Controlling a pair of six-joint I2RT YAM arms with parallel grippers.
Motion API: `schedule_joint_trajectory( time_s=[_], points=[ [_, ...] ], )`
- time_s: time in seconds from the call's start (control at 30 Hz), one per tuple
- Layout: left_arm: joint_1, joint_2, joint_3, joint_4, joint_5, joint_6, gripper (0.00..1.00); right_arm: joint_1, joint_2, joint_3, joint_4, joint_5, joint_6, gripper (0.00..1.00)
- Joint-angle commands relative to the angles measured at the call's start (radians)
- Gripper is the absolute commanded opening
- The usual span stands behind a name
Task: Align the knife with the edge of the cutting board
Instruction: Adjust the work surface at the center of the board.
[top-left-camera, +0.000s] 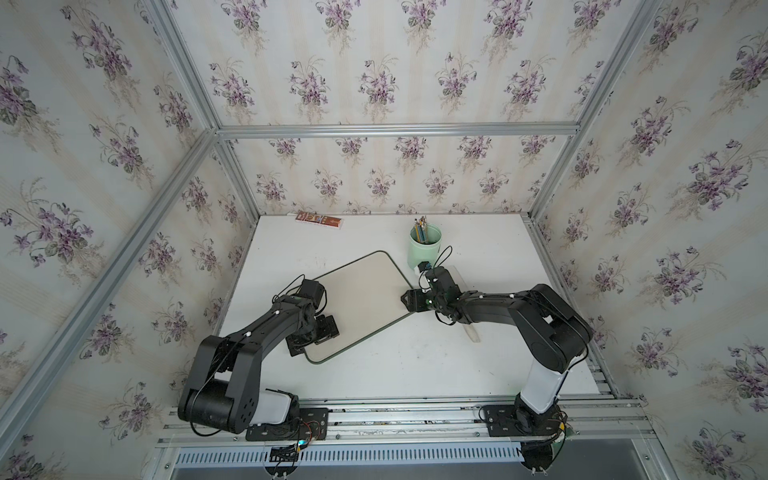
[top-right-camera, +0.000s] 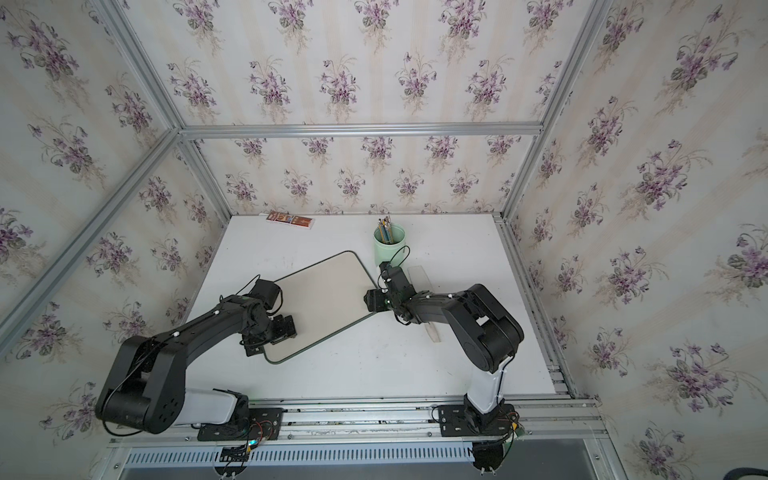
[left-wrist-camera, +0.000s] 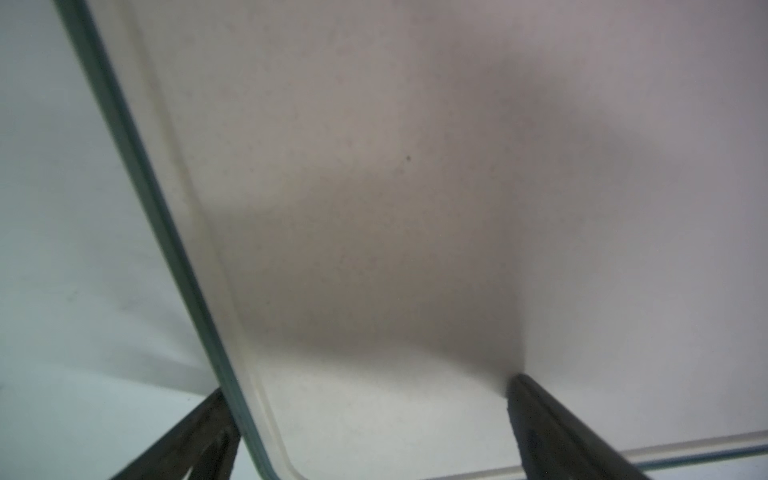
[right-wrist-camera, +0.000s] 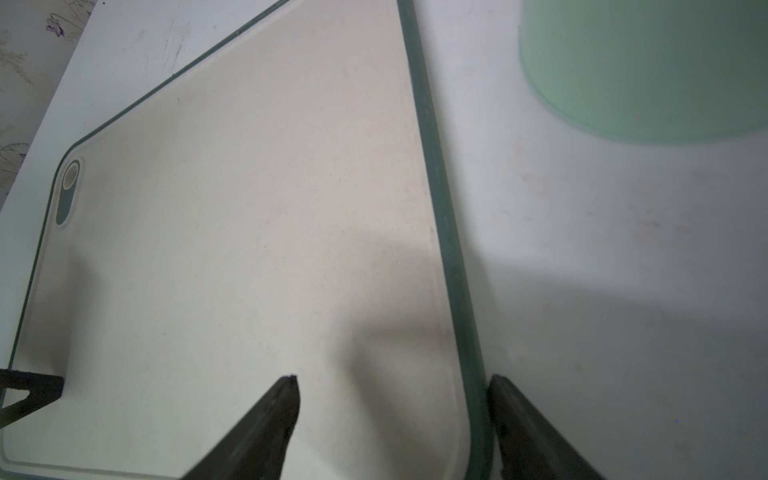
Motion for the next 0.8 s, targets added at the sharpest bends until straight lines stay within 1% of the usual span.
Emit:
schedule_joint_trajectory(
  time_s=[0.0, 0.13, 0.23, 0.33, 0.4, 0.57, 0.77],
  points=[
    [-0.058, 0.129, 0.030, 0.517, 0.334, 0.062, 0.99, 0.006, -0.027, -0.054, -0.108, -0.083, 0.078, 0.75],
    [-0.129, 0.250, 0.157, 0.520, 0.372, 0.093, 0.99, 0.005, -0.095, -0.132, -0.096, -0.038, 0.107, 0.75],
    [-0.175, 0.311, 0.234, 0.507, 0.374, 0.119, 0.99, 0.004, -0.145, -0.193, -0.078, -0.018, 0.123, 0.76],
    [-0.191, 0.343, 0.290, 0.476, 0.369, 0.140, 0.99, 0.002, -0.176, -0.228, -0.077, -0.006, 0.126, 0.76],
    [-0.191, 0.340, 0.301, 0.458, 0.361, 0.165, 0.99, 0.003, -0.181, -0.232, -0.079, -0.016, 0.124, 0.76],
    [-0.185, 0.289, 0.276, 0.437, 0.335, 0.232, 0.99, 0.002, -0.201, -0.244, -0.072, -0.040, 0.124, 0.76],
    [-0.140, 0.258, 0.264, 0.423, 0.299, 0.269, 0.99, 0.002, -0.222, -0.243, -0.068, -0.075, 0.121, 0.76]
  ],
)
